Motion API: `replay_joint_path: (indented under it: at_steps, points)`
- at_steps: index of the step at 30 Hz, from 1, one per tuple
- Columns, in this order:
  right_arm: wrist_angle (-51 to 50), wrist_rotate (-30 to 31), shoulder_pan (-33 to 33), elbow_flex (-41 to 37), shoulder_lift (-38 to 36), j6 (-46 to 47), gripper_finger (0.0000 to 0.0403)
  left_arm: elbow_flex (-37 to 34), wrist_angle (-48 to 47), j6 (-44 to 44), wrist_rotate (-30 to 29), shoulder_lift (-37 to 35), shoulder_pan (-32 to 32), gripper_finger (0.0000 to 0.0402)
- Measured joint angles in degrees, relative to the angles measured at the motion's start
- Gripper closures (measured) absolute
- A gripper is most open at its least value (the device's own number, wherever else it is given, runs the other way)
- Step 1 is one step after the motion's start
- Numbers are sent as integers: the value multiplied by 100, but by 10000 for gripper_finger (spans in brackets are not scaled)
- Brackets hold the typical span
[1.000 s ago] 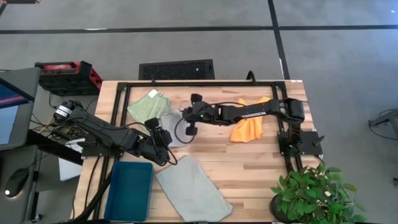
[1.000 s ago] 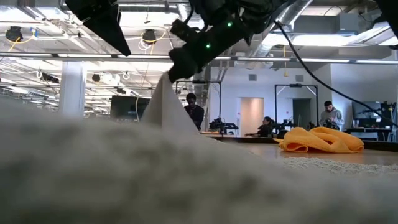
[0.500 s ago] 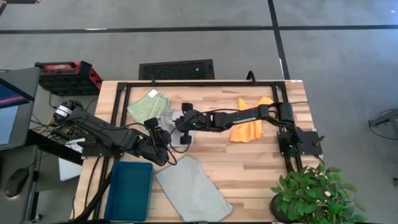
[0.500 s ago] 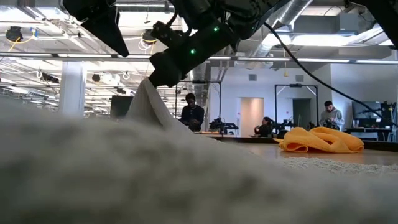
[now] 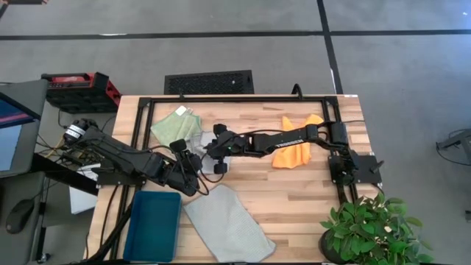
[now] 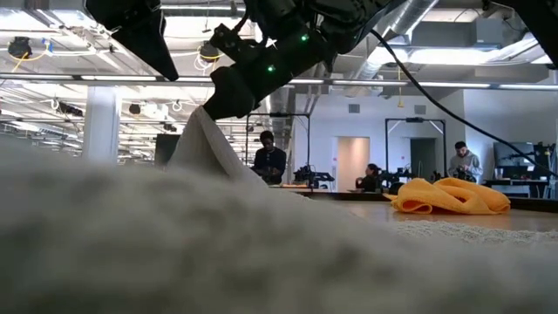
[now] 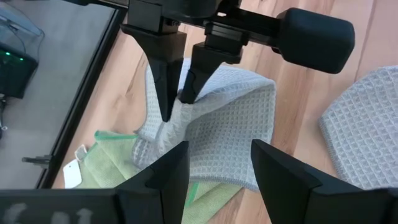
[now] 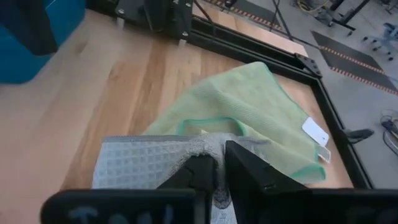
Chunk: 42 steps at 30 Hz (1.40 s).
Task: Fold microfiber towels
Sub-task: Fold the top gray microfiber towel, then put the folded gray microfiber towel into the blue bin
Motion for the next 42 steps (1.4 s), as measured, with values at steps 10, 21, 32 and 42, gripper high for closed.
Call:
replay_joint_path:
  at_steps: [10,21,32,42]
  points:
    - [-27,0,76,0,0,255,247,0,-143,-161,8,0,0,236]
    - [-229,16,59,-3,-62,580,154,0,-289,-396,164,0,0,236]
    - [-2635,13,532,-9,-1247,402,154,-437,365,692,522,365,-260,236]
    - [-3607,12,1244,-2,-1574,671,154,-807,1938,2010,631,1462,-180,236]
